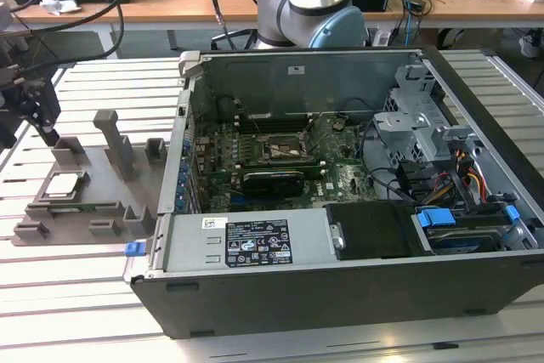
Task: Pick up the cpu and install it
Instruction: 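Pick up the cpu and move it towards the insertion slot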
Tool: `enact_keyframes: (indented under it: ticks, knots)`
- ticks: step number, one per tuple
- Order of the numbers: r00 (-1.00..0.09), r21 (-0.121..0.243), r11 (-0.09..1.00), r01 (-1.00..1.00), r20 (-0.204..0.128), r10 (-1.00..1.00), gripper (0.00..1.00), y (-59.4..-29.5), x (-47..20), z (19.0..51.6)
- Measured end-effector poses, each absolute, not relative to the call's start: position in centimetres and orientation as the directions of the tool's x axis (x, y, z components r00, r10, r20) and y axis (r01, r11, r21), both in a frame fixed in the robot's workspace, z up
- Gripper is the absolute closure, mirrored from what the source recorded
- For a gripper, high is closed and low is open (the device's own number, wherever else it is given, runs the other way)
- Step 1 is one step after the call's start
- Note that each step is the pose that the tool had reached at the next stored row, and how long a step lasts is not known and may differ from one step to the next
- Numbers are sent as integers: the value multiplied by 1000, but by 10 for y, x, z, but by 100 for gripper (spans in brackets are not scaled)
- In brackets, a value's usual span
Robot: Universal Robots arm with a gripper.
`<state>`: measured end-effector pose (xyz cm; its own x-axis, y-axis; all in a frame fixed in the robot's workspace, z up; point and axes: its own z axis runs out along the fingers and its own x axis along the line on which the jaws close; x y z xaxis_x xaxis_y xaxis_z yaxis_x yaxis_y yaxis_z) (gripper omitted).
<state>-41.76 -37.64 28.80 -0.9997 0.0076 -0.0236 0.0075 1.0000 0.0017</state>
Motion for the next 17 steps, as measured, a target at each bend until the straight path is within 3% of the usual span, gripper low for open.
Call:
enact_keyframes:
  ticks: [5, 17]
  knots:
    - [-1000, -15, 1000, -3, -23, -3, 34, -376, -417, 278]
    - [-1000, -17, 1000, -22, -16, -22, 34, -376, -416, 248]
